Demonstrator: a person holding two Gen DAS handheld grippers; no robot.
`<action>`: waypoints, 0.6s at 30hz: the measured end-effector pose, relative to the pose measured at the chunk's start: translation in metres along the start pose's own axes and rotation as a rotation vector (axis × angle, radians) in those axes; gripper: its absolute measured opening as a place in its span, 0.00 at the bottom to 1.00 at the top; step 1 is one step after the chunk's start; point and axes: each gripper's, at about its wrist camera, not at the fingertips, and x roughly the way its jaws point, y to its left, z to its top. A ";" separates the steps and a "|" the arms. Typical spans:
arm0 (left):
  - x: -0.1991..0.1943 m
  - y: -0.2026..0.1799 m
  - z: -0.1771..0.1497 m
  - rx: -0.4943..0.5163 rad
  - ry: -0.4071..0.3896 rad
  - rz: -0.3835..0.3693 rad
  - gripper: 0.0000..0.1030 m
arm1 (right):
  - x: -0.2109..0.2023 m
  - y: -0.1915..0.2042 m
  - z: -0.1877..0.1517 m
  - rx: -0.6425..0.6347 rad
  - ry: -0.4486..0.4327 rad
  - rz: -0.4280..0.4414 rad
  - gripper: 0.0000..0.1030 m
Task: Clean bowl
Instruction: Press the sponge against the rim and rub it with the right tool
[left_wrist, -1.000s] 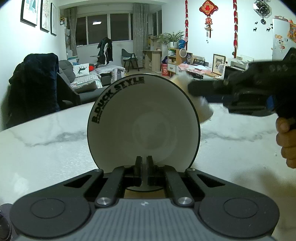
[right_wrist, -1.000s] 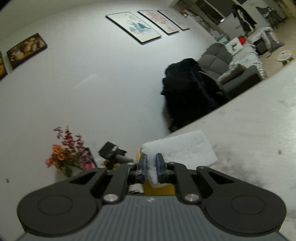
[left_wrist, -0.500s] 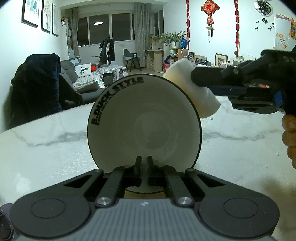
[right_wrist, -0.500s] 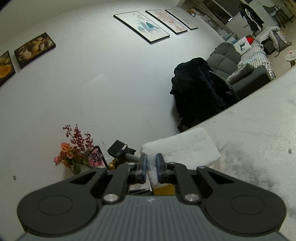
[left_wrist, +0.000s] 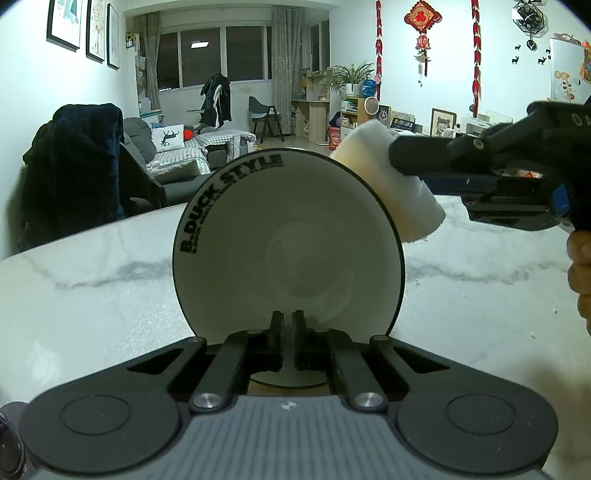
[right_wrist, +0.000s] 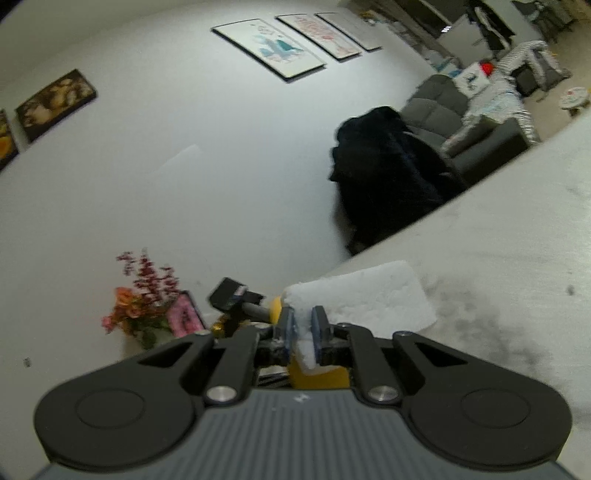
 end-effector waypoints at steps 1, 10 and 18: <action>0.000 0.000 0.000 0.003 0.000 0.000 0.03 | 0.000 -0.001 0.000 -0.002 -0.003 -0.004 0.12; 0.005 -0.007 0.000 0.043 -0.001 -0.004 0.02 | -0.004 -0.025 0.000 0.081 -0.045 -0.100 0.12; 0.006 -0.023 -0.001 0.118 0.004 0.052 0.00 | -0.003 -0.019 -0.002 0.061 -0.041 -0.075 0.12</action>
